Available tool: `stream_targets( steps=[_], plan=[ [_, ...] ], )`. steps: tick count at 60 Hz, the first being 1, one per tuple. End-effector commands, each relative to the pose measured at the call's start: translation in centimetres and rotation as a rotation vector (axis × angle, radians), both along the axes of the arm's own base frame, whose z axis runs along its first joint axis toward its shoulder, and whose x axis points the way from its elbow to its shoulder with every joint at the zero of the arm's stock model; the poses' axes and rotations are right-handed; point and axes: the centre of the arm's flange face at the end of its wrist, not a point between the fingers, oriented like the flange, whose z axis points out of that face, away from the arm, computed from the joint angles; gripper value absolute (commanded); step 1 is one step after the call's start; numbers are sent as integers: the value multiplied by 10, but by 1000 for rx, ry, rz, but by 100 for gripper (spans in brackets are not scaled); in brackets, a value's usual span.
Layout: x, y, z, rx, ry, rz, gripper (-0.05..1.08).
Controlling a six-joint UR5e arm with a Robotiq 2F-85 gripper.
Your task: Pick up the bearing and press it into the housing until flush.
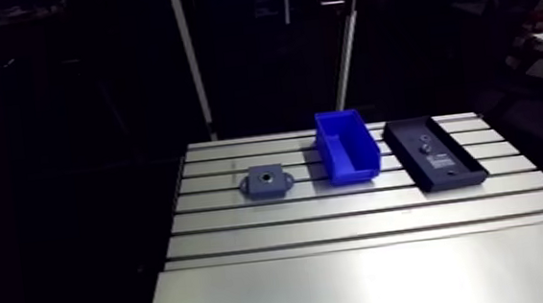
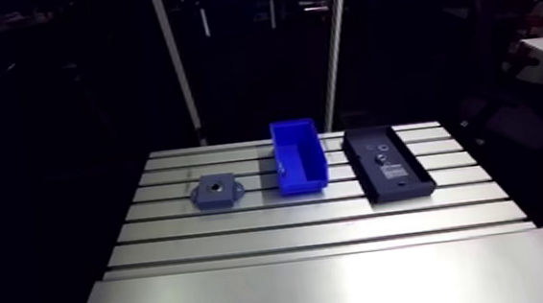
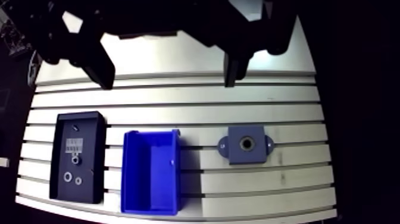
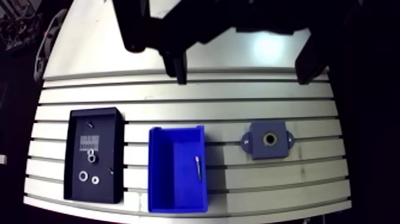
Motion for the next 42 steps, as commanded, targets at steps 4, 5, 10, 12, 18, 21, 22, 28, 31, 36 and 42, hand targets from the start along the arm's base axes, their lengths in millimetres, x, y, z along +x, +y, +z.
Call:
stream_targets(
  steps=[4, 5, 10, 12, 18, 21, 22, 28, 31, 36, 42],
  plan=[
    [11, 1, 7, -1, 3, -3, 0],
    [12, 1, 7, -1, 3, -3, 0],
    [16, 1, 9, -1, 6, -3, 0],
    [16, 1, 7, -1, 2, -3, 0],
    [17, 2, 4, 0, -4, -4, 0],
    [17, 3, 4, 0, -6, -6, 0],
    [17, 3, 4, 0, -6, -6, 0],
    [17, 5, 3, 0, -6, -10, 0],
    [17, 6, 3, 0, -6, -11, 0],
    [16, 6, 3, -2, -6, -12, 0],
    [16, 5, 3, -3, -6, -11, 0]
  ],
)
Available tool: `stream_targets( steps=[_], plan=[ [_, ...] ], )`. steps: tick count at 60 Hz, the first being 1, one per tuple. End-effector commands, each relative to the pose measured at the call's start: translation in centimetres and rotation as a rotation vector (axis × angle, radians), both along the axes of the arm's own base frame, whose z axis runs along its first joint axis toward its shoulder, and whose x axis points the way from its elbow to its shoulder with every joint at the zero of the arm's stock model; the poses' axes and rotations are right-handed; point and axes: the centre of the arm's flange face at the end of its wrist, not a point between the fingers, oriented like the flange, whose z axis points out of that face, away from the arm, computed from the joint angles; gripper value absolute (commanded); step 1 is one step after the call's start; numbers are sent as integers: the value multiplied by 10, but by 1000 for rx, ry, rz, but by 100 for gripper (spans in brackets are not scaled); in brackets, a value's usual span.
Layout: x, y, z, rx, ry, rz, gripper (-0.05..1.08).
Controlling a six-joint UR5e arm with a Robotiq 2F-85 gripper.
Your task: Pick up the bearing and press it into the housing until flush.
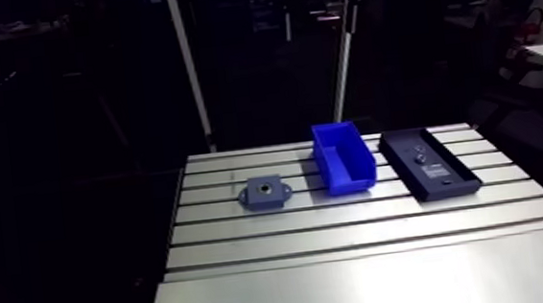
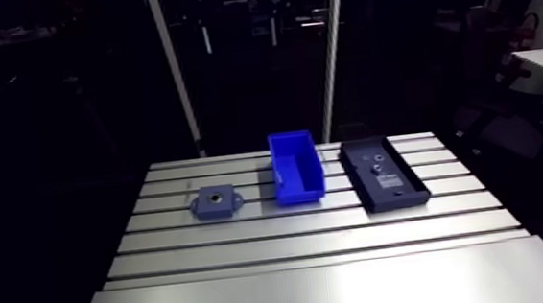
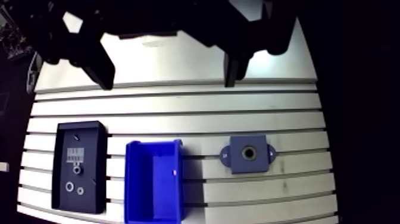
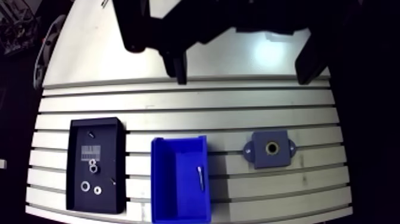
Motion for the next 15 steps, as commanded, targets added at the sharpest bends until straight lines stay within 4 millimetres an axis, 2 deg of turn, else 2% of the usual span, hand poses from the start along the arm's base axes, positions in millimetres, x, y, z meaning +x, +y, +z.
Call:
stream_targets(
  steps=[1, 15],
  plan=[
    [0, 1, -1, -2, -1, -1, 0],
    [-1, 1, -1, 0, 0, -1, 0]
  ],
)
